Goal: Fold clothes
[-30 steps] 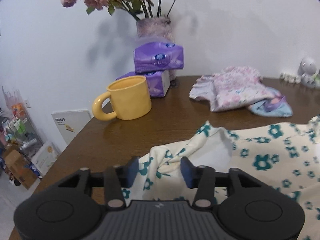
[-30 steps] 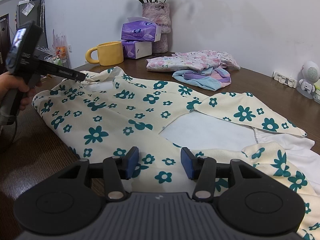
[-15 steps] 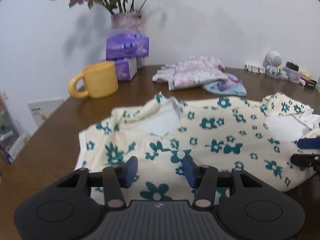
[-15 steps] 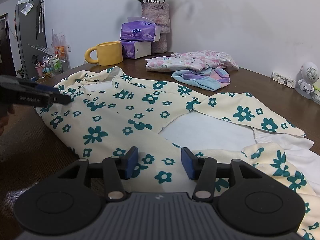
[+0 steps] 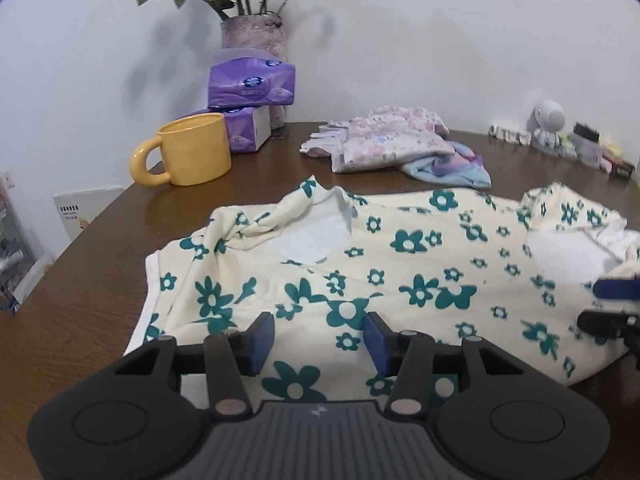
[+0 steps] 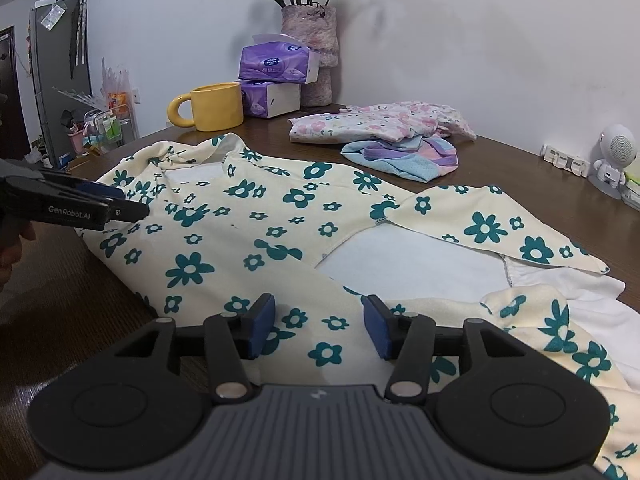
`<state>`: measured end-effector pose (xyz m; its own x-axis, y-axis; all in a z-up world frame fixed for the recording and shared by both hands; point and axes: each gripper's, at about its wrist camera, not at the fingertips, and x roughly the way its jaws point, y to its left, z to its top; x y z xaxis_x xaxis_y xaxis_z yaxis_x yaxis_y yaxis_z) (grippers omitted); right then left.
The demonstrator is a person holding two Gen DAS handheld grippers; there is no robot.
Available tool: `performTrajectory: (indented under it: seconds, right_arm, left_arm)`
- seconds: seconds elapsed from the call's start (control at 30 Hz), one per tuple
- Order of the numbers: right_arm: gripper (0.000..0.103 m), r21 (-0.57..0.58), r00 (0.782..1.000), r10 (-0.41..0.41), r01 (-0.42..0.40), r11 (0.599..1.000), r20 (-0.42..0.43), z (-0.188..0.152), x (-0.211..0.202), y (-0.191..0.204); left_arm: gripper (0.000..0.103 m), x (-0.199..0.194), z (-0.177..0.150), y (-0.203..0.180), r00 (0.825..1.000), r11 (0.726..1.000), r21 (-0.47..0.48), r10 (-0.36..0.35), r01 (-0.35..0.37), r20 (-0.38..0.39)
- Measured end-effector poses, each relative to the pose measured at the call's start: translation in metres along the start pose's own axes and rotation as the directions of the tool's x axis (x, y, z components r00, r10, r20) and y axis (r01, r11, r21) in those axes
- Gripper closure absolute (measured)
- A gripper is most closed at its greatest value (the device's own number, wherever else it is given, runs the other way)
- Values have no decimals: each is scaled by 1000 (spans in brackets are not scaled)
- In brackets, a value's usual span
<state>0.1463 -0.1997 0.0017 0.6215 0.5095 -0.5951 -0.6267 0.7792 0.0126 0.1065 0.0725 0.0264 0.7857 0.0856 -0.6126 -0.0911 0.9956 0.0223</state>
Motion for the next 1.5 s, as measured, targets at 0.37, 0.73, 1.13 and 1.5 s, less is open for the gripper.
performTrajectory:
  seconds: [0.37, 0.73, 1.13, 1.5]
  right_arm:
    - [48, 162, 979, -175, 157, 974, 106, -9, -71, -37]
    - [64, 200, 971, -235, 237, 951, -32, -33, -68, -83]
    - [52, 337, 938, -344, 335, 880, -37, -54, -139, -122]
    - [98, 458, 975, -206, 222, 861, -87, -77, -122, -156]
  left_arm:
    - [50, -29, 9, -26, 991, 993, 46, -111, 108, 69]
    - [50, -5, -4, -81, 980, 967, 163, -197, 198, -22]
    - [50, -11, 0, -98, 952, 935, 181, -305, 304, -23]
    - [51, 3, -4, -133, 930, 909, 198, -357, 367, -86]
